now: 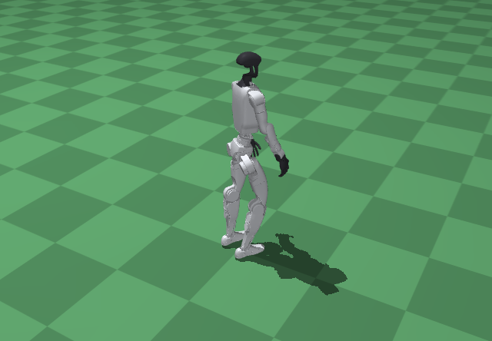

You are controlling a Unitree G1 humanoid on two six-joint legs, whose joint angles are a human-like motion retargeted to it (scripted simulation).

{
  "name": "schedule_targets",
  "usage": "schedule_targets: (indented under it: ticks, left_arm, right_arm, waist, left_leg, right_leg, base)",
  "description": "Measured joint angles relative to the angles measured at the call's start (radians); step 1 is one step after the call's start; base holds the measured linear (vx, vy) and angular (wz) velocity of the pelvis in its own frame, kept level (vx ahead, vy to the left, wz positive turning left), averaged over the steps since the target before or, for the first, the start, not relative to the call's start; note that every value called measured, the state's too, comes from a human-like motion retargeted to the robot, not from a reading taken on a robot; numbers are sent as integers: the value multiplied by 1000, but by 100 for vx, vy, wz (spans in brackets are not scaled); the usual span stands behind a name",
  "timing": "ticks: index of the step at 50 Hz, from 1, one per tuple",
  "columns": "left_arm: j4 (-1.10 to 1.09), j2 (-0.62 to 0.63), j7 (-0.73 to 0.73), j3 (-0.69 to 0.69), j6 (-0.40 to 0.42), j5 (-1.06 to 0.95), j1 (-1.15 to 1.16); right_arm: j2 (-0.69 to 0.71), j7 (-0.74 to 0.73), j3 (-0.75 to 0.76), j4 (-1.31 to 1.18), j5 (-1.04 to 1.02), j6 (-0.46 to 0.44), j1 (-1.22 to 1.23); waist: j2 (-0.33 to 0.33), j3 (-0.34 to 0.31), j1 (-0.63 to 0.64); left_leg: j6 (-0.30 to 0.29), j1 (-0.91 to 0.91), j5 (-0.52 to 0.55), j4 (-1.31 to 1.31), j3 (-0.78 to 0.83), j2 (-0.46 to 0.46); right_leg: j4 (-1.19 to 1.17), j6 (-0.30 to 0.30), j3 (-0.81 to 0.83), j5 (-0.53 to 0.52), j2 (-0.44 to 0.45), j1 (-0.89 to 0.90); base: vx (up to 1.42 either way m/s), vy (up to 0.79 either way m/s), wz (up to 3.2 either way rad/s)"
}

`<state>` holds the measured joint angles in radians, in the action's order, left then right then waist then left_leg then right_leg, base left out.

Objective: Walk

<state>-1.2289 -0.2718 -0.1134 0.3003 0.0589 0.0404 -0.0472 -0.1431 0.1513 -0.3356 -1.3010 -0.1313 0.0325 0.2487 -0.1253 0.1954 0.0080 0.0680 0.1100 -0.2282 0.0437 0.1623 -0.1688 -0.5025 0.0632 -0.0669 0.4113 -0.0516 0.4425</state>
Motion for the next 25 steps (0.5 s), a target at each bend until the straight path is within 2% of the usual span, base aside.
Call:
schedule_targets:
  ticks: [11,13,20,25]
  left_arm:
    - [48,-8,3,17,25,-9,-14]
    - [56,16,13,28,32,-5,10]
    - [72,-5,-4,35,41,-3,-51]
    - [61,-6,-6,37,45,9,-51]
  right_arm:
    - [6,5,-32,-41,1,5,25]
    - [22,-7,-43,-48,-1,7,-4]
    - [-7,20,-47,-56,7,10,38]
    - [-16,27,-47,-44,15,17,47]
  waist:
    - [8,-36,21]
    - [-8,-34,27]
    - [0,-62,30]
    - [-4,-90,32]
  left_leg:
    - [-25,-19,-17,-1,-29,35]
    - [-25,-22,10,15,-24,16]
    - [-41,-8,-14,1,-47,31]
    - [-52,-7,-7,2,-51,22]
  right_leg:
    - [80,-8,82,-17,9,-73]
    - [4,-5,81,2,-16,-34]
    - [61,0,127,-12,-10,-63]
    - [17,4,154,-5,-30,-46]
  base:
    - [1,-4,30]
    - [-10,-1,26]
    - [-3,3,27]
    - [-7,5,25]
